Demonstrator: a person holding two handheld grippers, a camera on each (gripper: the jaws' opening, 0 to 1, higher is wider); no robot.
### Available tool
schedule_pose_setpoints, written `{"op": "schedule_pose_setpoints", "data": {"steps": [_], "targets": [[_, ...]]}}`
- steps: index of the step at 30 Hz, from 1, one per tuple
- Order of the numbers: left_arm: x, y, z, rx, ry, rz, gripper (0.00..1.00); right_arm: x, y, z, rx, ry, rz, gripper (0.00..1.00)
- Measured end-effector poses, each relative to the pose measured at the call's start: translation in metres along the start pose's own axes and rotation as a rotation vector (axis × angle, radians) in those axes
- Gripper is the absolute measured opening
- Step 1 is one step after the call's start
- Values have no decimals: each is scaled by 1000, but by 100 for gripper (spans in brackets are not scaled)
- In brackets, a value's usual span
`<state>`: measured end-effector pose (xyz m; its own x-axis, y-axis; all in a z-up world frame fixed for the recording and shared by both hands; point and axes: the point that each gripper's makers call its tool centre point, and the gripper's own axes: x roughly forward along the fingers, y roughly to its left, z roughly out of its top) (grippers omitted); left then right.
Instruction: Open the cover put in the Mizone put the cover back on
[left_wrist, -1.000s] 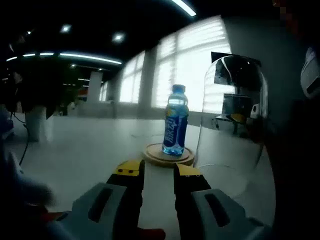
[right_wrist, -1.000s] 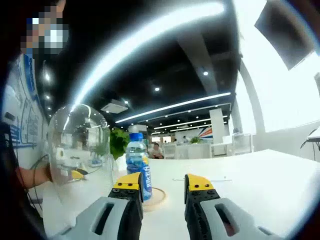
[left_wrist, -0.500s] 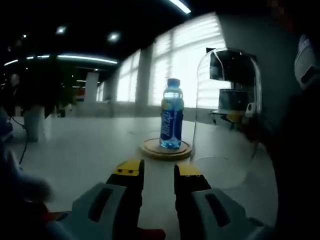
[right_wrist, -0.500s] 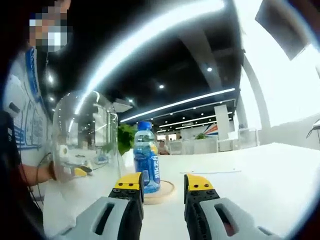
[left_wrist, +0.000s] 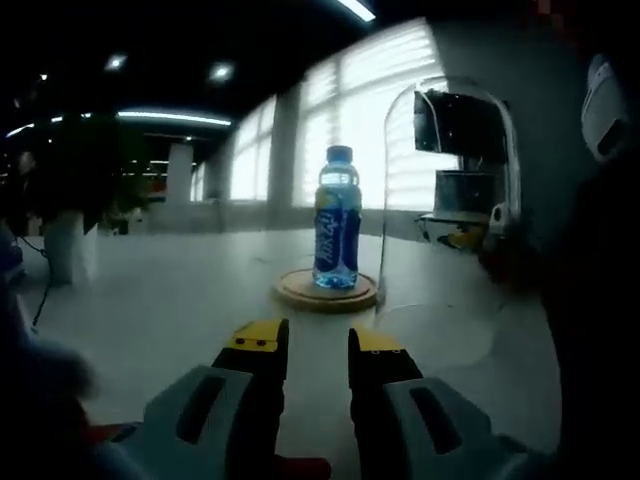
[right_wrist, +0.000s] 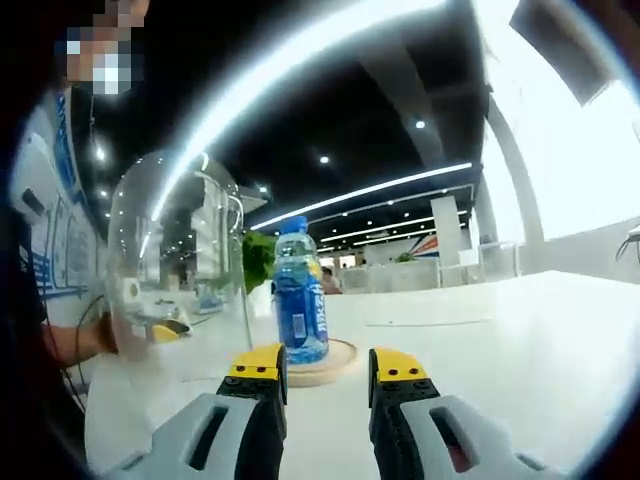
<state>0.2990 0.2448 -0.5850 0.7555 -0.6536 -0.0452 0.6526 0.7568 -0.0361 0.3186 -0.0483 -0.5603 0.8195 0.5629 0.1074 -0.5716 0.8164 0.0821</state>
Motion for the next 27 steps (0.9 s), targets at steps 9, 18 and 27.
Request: {"op": "schedule_pose_setpoints", "data": {"steps": [9, 18, 27], "targets": [[0, -2, -6, 25, 20, -17, 19, 0, 0, 0, 8, 0, 3, 25], [-1, 4, -7, 12, 12, -12, 18, -1, 4, 0, 16, -5, 22, 25], [3, 5, -4, -5, -6, -3, 18, -1, 2, 1, 13, -9, 17, 25]]}}
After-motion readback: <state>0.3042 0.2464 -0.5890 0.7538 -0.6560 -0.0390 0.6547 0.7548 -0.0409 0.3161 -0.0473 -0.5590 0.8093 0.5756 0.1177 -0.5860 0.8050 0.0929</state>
